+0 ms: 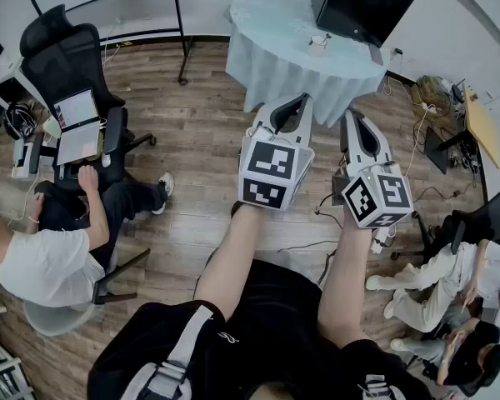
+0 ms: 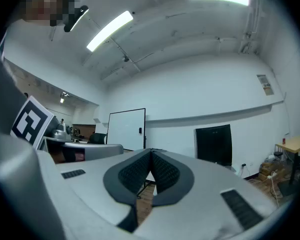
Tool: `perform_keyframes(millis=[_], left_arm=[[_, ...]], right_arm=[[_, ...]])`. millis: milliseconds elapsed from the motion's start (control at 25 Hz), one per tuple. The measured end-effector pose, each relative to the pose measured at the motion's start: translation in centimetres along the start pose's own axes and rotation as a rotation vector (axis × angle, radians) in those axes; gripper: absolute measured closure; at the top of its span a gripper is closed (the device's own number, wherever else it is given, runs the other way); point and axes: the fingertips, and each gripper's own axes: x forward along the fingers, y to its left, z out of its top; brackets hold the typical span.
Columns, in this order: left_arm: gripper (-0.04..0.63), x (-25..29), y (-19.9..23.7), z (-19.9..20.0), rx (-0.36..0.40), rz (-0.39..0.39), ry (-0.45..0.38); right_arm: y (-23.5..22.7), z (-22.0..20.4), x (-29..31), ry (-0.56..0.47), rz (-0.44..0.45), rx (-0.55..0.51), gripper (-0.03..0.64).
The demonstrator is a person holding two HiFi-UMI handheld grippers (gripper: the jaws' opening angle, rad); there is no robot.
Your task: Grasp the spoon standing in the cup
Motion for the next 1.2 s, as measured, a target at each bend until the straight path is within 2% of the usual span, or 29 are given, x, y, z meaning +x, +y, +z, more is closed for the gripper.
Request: perform_keyframes(millis=[400,680,880,1040,1200], left_arm=[[0.594,0.3,0.1,0.0,-0.014,-0.008,-0.002],[0.594,1.3,0.8,-0.7,-0.025,-0.002,0.007],[0.594,3.2,2.7,-0.8,-0.034,0.025,0.011],[0.594,5.0,4.2,-1.8,-0.071,0.054,0.031],[0.594,8.4,3.9,-2.7,-0.096,0.028,0.041]], right_arm=[[0.1,-0.4,0.3,0.013,-0.006,-0.033,0.615],[-2.2,-0.7,0.6,0.004,-0.053,-0.005,0.614],[-3.2,-0.8,3.0,0.009,-0.039,-0.032,0.614],[-4.1,-1.8,5.1,0.034,-0.023,-0.028,0.614],[-5.8,-2.6,7.8,0.023,0.016,0.014,0.614]])
